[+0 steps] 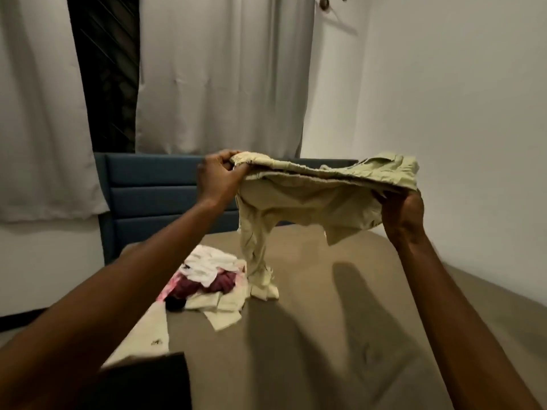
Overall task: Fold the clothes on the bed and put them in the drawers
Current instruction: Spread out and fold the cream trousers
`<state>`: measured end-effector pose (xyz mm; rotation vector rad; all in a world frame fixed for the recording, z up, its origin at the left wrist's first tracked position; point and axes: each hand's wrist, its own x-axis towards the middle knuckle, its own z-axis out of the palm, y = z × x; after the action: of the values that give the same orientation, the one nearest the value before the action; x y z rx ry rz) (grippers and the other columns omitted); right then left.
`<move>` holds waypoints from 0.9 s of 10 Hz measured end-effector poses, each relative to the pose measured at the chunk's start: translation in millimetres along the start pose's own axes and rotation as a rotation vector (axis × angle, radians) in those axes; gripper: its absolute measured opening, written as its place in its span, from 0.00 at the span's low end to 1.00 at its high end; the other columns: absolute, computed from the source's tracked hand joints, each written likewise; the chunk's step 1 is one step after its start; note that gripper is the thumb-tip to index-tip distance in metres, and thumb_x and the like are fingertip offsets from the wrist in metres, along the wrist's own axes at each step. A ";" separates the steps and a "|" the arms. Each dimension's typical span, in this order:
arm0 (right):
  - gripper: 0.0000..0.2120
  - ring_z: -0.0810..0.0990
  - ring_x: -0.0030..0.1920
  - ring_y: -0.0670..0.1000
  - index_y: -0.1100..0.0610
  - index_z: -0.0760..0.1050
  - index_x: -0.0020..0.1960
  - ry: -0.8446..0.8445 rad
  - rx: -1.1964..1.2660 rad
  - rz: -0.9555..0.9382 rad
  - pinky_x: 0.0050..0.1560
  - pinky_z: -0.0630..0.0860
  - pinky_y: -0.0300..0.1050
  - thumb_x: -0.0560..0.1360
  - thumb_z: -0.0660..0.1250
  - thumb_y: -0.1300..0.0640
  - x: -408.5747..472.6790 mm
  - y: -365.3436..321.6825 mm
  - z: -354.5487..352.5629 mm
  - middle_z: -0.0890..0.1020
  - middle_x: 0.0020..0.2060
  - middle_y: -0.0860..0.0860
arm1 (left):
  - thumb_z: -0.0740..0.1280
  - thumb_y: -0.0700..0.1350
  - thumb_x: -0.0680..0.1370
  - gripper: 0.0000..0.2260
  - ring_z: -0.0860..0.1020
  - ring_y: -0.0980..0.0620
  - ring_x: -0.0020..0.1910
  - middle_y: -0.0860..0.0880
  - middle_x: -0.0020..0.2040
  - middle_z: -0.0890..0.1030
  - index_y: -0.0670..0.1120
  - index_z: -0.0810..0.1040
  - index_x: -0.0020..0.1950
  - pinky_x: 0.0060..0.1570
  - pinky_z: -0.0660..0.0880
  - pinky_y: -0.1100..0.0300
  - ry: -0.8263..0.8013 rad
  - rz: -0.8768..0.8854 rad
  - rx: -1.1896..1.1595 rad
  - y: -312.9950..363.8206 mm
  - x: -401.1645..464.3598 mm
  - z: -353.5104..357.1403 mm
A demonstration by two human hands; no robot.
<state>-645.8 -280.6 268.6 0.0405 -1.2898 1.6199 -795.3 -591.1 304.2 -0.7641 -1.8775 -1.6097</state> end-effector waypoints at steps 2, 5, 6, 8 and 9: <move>0.16 0.85 0.46 0.54 0.58 0.86 0.49 0.435 -0.456 -0.023 0.52 0.81 0.52 0.72 0.60 0.61 -190.8 49.8 -124.2 0.86 0.41 0.52 | 0.76 0.51 0.71 0.09 0.79 0.53 0.34 0.51 0.33 0.82 0.48 0.82 0.38 0.33 0.71 0.57 -0.233 -0.034 0.397 -45.4 -227.5 -22.9; 0.17 0.80 0.37 0.66 0.63 0.81 0.38 0.399 -1.136 0.445 0.38 0.75 0.52 0.72 0.66 0.49 -367.6 85.9 -186.7 0.81 0.33 0.62 | 0.57 0.54 0.84 0.16 0.80 0.45 0.57 0.45 0.60 0.81 0.45 0.77 0.61 0.51 0.74 0.54 -0.956 -0.331 0.886 -124.9 -397.8 -50.6; 0.17 0.85 0.36 0.61 0.58 0.83 0.43 0.149 -1.206 0.784 0.43 0.83 0.52 0.68 0.67 0.44 -360.7 91.2 -200.3 0.85 0.35 0.57 | 0.70 0.52 0.80 0.20 0.80 0.42 0.59 0.42 0.60 0.82 0.40 0.77 0.66 0.58 0.75 0.55 -1.096 -0.706 0.558 -127.0 -391.0 -57.4; 0.21 0.86 0.38 0.63 0.68 0.80 0.50 -0.220 -1.056 1.427 0.43 0.86 0.54 0.81 0.66 0.48 -333.1 96.3 -220.0 0.85 0.43 0.66 | 0.71 0.40 0.78 0.06 0.86 0.35 0.43 0.37 0.41 0.84 0.38 0.83 0.50 0.43 0.84 0.44 -1.026 -1.277 0.411 -125.2 -372.1 -43.2; 0.27 0.86 0.36 0.60 0.69 0.80 0.47 -0.360 -1.070 1.625 0.35 0.79 0.42 0.85 0.56 0.46 -302.1 126.0 -234.2 0.86 0.40 0.64 | 0.67 0.42 0.82 0.14 0.86 0.41 0.46 0.38 0.42 0.86 0.37 0.86 0.42 0.52 0.83 0.50 -1.373 -1.353 0.467 -123.4 -358.1 -26.9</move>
<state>-467.1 -297.9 -91.7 -1.8404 -2.6009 1.7967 -636.5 -657.8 -34.3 -0.2533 -4.1749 -0.9233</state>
